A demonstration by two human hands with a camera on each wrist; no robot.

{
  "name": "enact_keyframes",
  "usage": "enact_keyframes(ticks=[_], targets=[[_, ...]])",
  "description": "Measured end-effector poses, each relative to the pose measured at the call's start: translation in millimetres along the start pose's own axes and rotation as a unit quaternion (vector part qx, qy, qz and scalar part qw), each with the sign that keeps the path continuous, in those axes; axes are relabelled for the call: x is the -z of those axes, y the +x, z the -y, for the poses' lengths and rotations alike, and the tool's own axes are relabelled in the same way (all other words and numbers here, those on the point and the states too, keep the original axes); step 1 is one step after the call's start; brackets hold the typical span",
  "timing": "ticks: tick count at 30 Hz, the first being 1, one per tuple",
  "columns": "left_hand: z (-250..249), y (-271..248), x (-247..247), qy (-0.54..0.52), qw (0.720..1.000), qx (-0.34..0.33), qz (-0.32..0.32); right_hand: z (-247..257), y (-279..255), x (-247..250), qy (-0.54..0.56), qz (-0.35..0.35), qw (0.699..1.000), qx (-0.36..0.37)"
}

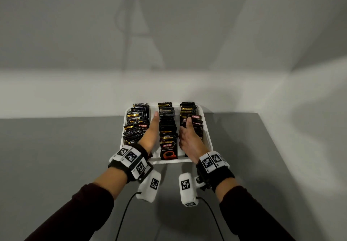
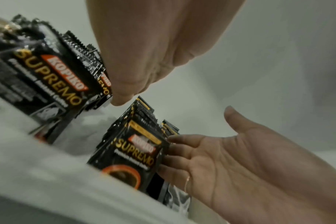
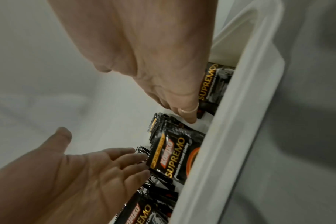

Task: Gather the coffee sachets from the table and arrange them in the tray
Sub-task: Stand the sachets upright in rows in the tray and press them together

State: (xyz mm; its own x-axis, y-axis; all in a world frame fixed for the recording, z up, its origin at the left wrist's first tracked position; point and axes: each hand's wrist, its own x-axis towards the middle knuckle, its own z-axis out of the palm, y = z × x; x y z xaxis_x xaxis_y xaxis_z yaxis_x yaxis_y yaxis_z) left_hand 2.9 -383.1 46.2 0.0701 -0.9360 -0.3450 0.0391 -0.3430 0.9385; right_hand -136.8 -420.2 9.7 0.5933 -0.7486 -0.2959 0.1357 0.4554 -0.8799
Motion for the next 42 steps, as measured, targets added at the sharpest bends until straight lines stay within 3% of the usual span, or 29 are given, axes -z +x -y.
enact_keyframes(ticks=[3,14,25,32,35,39,42], targets=[[11.2,-1.6,-5.9,-0.027,0.999,-0.025,0.009,-3.4,-5.4,-4.4,0.0,-0.001,1.0,-0.009],[32.8,7.6,-8.1,-0.15,0.988,0.029,-0.006,-5.6,-7.0,-20.3,-0.017,-0.005,0.999,-0.034],[30.6,7.5,-6.9,-0.138,0.99,0.025,0.028,-3.0,-3.5,-21.6,0.006,-0.009,0.999,-0.047],[23.2,2.1,-4.8,-0.115,0.993,0.015,0.027,-1.0,-6.7,-17.3,-0.066,-0.046,0.996,-0.039],[16.5,-4.6,3.1,-0.079,0.996,0.032,-0.022,5.5,-15.3,-16.0,-0.096,-0.047,0.994,-0.035],[12.3,-30.5,34.8,-0.11,0.993,-0.004,-0.049,13.4,-21.0,-25.1,-0.078,-0.101,0.992,0.006],[17.0,-50.6,60.3,-0.117,0.986,-0.001,-0.122,10.5,-20.8,-45.7,-0.059,-0.103,0.993,-0.015]])
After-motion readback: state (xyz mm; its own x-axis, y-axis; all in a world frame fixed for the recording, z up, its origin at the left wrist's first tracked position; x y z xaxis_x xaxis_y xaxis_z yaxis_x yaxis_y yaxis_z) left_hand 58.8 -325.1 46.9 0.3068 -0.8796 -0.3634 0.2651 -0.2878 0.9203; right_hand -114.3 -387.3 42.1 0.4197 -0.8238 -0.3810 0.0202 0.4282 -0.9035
